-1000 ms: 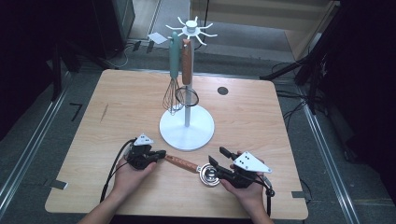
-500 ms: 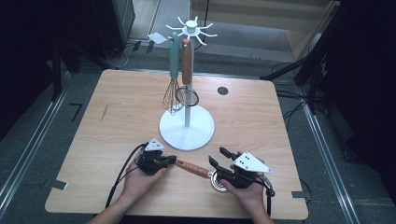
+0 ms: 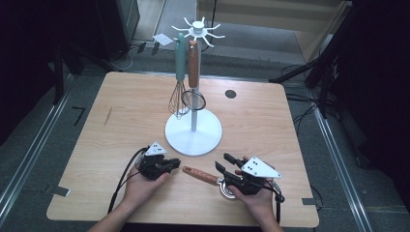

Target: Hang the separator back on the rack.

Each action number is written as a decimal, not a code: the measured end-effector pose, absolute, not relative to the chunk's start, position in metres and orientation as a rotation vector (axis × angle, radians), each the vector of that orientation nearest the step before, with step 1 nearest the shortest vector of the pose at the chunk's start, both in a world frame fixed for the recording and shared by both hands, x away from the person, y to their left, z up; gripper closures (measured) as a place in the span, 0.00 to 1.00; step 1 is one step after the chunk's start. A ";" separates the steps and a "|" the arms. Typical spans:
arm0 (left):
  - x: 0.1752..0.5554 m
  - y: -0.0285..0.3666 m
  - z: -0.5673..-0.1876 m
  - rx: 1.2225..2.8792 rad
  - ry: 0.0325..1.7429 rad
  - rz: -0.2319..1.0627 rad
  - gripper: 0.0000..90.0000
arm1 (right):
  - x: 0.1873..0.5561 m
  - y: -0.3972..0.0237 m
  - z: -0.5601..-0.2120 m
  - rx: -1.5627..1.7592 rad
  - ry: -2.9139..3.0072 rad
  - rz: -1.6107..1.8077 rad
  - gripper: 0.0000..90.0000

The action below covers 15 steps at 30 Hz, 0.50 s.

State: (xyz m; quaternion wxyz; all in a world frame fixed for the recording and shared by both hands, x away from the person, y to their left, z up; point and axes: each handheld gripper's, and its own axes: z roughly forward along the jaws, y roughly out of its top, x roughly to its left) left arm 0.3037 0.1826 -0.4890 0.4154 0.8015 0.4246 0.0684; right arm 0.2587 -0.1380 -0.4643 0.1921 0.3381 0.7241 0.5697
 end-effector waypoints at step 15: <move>0.312 0.283 -0.477 1.855 1.203 0.394 0.67 | 0.268 -0.136 -0.462 0.865 2.239 1.498 0.71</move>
